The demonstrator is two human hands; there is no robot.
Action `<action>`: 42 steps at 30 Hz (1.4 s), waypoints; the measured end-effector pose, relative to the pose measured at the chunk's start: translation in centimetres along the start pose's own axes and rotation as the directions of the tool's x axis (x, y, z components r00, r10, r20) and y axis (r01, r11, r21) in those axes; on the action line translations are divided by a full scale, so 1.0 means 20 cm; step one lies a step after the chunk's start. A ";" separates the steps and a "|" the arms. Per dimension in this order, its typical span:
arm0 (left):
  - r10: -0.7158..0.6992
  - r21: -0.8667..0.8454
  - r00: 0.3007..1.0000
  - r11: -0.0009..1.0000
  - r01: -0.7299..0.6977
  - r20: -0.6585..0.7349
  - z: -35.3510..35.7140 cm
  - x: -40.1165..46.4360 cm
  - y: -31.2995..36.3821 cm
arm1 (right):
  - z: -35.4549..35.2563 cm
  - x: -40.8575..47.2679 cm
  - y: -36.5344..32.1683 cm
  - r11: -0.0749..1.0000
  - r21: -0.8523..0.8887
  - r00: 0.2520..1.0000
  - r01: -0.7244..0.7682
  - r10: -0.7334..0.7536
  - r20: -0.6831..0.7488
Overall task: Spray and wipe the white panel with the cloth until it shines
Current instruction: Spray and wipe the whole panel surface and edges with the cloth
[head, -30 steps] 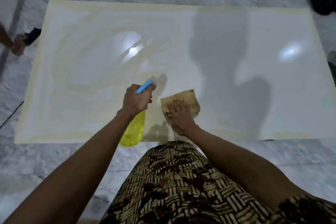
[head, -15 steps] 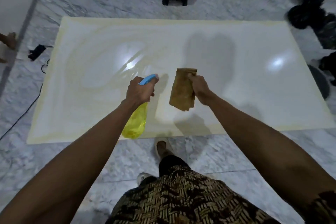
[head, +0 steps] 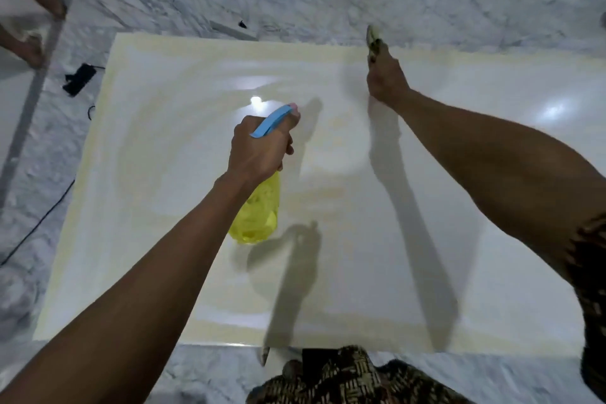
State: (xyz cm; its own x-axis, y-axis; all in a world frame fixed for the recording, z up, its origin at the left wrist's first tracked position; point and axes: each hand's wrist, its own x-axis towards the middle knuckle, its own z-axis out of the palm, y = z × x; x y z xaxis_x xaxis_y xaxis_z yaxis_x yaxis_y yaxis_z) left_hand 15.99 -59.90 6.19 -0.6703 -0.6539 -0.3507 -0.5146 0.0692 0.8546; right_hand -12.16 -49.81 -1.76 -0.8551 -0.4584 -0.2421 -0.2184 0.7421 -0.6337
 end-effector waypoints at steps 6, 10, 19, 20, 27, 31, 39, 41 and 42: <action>-0.032 -0.050 0.999 0.998 0.031 -0.033 0.00 0.24 -0.12 | 0.47 0.36 0.14 0.826 -0.539 0.969 0.168 -0.038 0.245; -0.087 -0.031 0.996 0.996 0.086 -0.030 -0.03 0.23 -0.23 | 0.66 0.15 0.24 0.810 -0.557 0.981 0.185 -0.123 0.148; -0.166 0.028 0.986 0.986 0.167 -0.031 -0.16 -0.20 -0.45 | 0.81 -0.86 0.42 0.803 -0.489 0.920 0.341 -0.177 0.351; -0.160 0.028 0.987 0.987 0.161 -0.028 -0.19 -0.26 -0.47 | 0.83 -1.00 0.41 0.807 -0.483 0.914 0.340 -0.164 0.370; -0.100 0.060 0.995 0.993 0.099 0.011 -0.35 -0.74 -0.60 | 1.00 -1.99 0.40 0.820 -0.460 0.889 0.341 -0.123 0.441; -0.070 0.071 0.996 0.995 0.066 0.052 -0.40 -0.94 -0.67 | 1.07 -2.31 0.32 0.849 -0.460 0.865 0.259 0.008 0.501; -0.038 0.041 0.996 0.999 0.034 0.083 -0.46 -0.97 -0.54 | 0.69 -2.16 -0.01 0.956 0.226 0.970 -0.185 0.142 0.195; 0.004 0.042 0.998 0.999 -0.007 0.069 -0.47 -0.92 -0.46 | 0.53 -2.01 -0.07 0.871 0.416 0.965 -0.262 0.250 0.085; 0.021 0.044 0.998 0.999 -0.024 0.064 -0.47 -0.89 -0.43 | 0.47 -1.91 -0.08 0.837 0.471 0.957 -0.278 0.284 0.059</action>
State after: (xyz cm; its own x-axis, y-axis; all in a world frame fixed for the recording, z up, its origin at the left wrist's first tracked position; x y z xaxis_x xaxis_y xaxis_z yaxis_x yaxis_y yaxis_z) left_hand 37.36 -56.02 8.71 -0.7135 -0.6032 -0.3565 -0.5219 0.1180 0.8448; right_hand 25.24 -38.14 1.68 -0.8528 -0.2564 -0.4550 0.2761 0.5181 -0.8095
